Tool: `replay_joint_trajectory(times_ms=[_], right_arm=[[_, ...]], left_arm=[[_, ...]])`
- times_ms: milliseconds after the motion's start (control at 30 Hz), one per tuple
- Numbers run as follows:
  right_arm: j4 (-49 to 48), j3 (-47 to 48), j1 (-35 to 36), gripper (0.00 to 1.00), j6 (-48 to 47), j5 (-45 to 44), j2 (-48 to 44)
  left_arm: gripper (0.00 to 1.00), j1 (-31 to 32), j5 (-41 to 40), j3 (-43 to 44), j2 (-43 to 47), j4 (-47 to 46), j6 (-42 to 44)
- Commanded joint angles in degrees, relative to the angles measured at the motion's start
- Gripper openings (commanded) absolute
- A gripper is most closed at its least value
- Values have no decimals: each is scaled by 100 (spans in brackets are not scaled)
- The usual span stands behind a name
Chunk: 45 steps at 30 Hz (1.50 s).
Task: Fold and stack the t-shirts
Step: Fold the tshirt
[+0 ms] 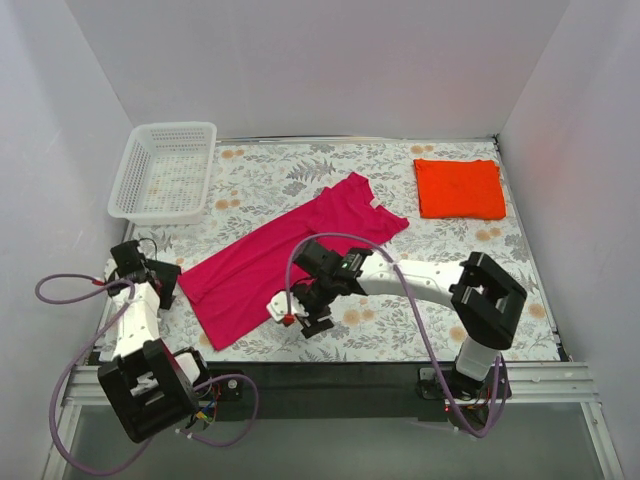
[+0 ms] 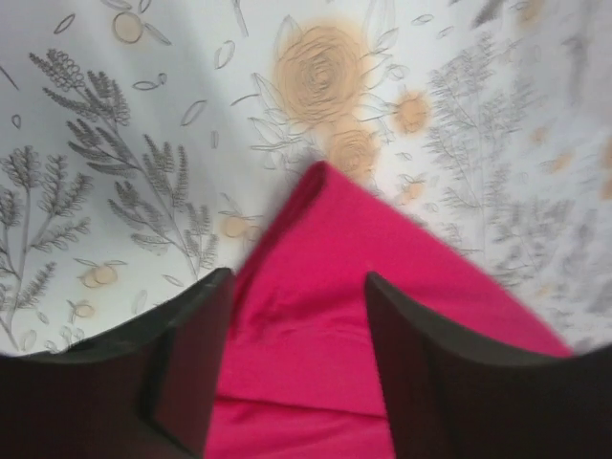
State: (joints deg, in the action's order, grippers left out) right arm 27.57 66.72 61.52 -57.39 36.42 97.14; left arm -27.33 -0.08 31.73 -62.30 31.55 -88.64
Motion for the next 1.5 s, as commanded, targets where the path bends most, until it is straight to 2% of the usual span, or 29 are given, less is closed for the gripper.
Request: replay_joint_trajectory(times_ms=[0, 67, 267, 467, 600, 967, 1100, 1133, 1200, 1233, 1267, 1367, 1467], right_arm=[[-918, 280, 316, 65, 236, -829, 331], [-1078, 386, 466, 65, 280, -926, 524], [-1807, 526, 1029, 61, 552, -1410, 964], [-2027, 729, 1038, 53, 720, -1709, 1395], [-2115, 790, 1047, 47, 808, -1761, 1527], [-2177, 1159, 1038, 43, 975, -1858, 2054], [-2168, 1054, 1012, 34, 949, -1937, 2107], [-2168, 1028, 994, 26, 931, -1929, 2107], [-2142, 922, 968, 20, 913, -1911, 2072], [-2142, 870, 976, 12, 879, -1911, 2054], [-2125, 817, 976, 9, 878, -1911, 2037], [-2090, 545, 976, 2, 791, -1911, 1879], [-2046, 150, 950, 1, 703, -1894, 1615]], left_arm=[[57, -44, 236, 763, 516, 535, 320], [63, -44, 411, 914, 587, 633, 461], [64, -44, 482, 1476, 790, 852, 664], [65, 131, 131, 2179, 737, 1125, 804], [65, 211, 78, 2338, 711, 1160, 796], [65, 518, -651, 3604, 465, 1591, 857], [65, 562, -652, 3525, 517, 1538, 866], [65, 562, -652, 3516, 517, 1530, 866], [65, 580, -678, 3525, 544, 1538, 875], [65, 580, -687, 3533, 544, 1530, 875], [65, 589, -678, 3525, 544, 1530, 884], [65, 597, -652, 3490, 561, 1495, 884], [65, 606, -590, 3419, 605, 1459, 892]])
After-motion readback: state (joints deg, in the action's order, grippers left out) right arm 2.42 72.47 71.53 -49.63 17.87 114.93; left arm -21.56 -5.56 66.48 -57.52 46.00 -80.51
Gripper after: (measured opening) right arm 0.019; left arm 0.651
